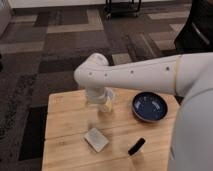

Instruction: Place the eraser in the ceramic cup

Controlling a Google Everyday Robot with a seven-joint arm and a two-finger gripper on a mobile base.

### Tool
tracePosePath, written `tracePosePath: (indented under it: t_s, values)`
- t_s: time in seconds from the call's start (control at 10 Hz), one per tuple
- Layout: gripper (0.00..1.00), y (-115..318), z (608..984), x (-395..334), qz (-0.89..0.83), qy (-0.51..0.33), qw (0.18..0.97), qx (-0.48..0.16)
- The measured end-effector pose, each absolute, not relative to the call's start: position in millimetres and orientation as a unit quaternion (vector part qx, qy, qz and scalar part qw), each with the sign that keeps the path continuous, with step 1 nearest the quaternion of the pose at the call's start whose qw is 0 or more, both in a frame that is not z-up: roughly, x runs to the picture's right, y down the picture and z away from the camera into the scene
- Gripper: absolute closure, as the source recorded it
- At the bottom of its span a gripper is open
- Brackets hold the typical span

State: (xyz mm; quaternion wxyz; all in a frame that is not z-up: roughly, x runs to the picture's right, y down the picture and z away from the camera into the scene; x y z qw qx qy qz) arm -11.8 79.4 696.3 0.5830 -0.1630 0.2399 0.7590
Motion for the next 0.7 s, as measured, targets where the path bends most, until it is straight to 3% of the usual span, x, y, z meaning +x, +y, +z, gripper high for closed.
tracePosePath:
  t_s: [0.7]
  values:
    - [0.35, 117.2, 649.2, 104.4, 0.814, 0.257, 0.501, -0.143]
